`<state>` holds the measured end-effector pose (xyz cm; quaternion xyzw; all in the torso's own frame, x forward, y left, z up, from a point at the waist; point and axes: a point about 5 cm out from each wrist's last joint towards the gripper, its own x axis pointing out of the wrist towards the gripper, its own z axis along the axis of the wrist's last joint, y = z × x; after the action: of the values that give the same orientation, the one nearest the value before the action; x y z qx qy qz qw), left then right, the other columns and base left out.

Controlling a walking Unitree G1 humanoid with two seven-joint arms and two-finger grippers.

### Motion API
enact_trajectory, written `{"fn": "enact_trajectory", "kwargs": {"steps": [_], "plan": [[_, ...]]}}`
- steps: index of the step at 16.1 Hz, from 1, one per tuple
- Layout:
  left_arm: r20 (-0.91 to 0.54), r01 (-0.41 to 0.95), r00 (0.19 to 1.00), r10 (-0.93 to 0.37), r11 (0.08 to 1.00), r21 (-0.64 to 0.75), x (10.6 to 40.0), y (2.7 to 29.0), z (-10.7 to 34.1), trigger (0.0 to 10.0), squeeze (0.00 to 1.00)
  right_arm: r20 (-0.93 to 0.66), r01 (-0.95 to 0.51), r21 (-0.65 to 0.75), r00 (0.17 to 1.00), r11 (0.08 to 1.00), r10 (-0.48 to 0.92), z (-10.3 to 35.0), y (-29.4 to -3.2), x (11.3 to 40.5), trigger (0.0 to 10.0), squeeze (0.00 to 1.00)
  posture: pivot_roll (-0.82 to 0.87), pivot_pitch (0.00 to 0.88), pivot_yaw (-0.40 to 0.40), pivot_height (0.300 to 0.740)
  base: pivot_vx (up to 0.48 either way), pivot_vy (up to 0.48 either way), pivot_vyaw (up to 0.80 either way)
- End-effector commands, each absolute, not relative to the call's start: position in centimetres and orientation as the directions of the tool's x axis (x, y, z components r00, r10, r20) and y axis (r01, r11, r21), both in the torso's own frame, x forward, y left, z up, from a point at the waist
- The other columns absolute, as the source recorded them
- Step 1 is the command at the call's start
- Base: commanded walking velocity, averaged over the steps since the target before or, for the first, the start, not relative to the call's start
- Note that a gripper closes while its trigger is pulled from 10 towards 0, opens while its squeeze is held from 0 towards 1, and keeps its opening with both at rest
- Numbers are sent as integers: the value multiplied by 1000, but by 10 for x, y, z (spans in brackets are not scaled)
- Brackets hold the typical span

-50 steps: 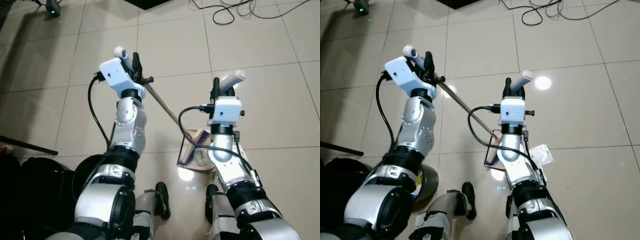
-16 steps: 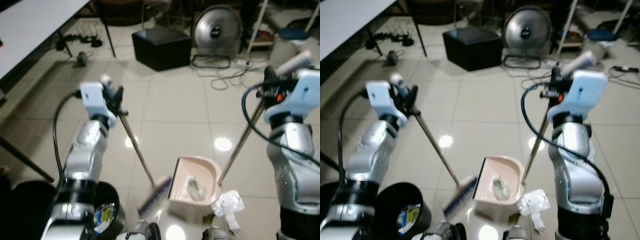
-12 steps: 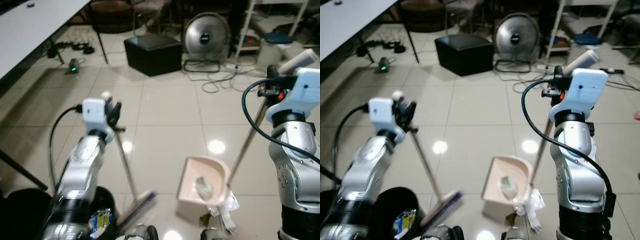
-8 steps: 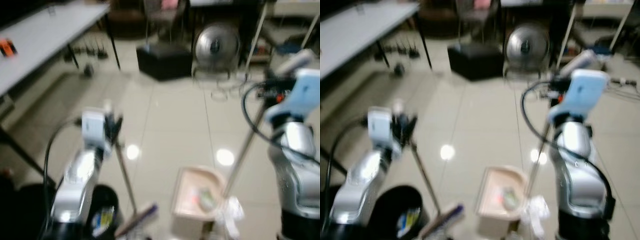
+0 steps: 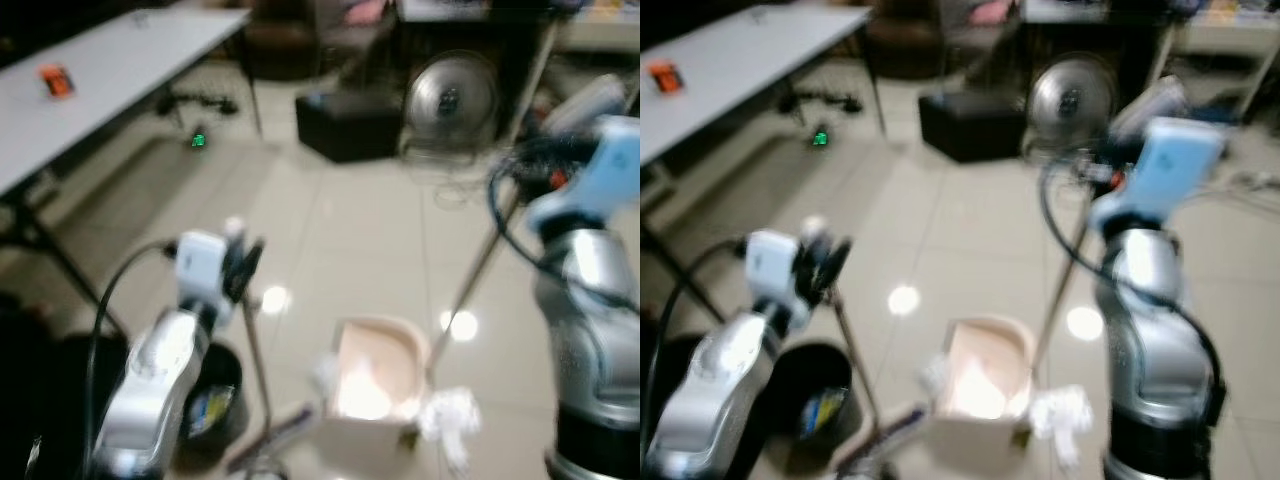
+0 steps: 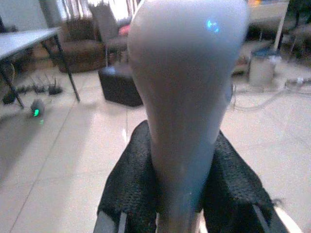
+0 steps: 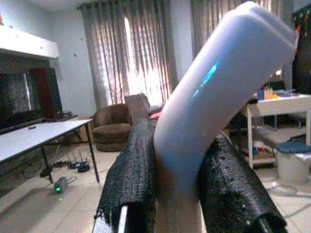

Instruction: Sweep floor

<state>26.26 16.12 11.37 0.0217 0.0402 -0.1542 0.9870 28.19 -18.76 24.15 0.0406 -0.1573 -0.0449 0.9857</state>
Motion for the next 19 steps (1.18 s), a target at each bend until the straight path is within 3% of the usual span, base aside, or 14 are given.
{"fn": "enact_trajectory", "kwargs": {"steps": [1,5,8,12,19], "plan": [[-48,311,950,-308,949,55,265,161,126,10000,0,358,54,146,928,988,-104,252,-188,281,10000,0,-95,0,50,740,0,-480,0],[-59,299,953,-296,951,74,264,170,126,10000,0,366,49,192,923,980,-117,251,-192,284,10000,0,-84,0,57,740,0,-480,0],[-92,330,941,-325,943,44,262,171,122,10000,0,315,83,148,941,985,-126,242,-196,282,10000,0,-87,0,67,740,0,0,0],[-25,332,943,-331,941,72,271,168,135,10000,0,231,110,-32,968,993,-100,221,-190,277,10000,0,-104,0,83,740,0,0,0],[82,286,953,-293,954,87,294,158,156,10000,0,196,117,-39,975,992,-108,206,-181,271,10000,0,-137,0,87,740,0,0,0]]}}
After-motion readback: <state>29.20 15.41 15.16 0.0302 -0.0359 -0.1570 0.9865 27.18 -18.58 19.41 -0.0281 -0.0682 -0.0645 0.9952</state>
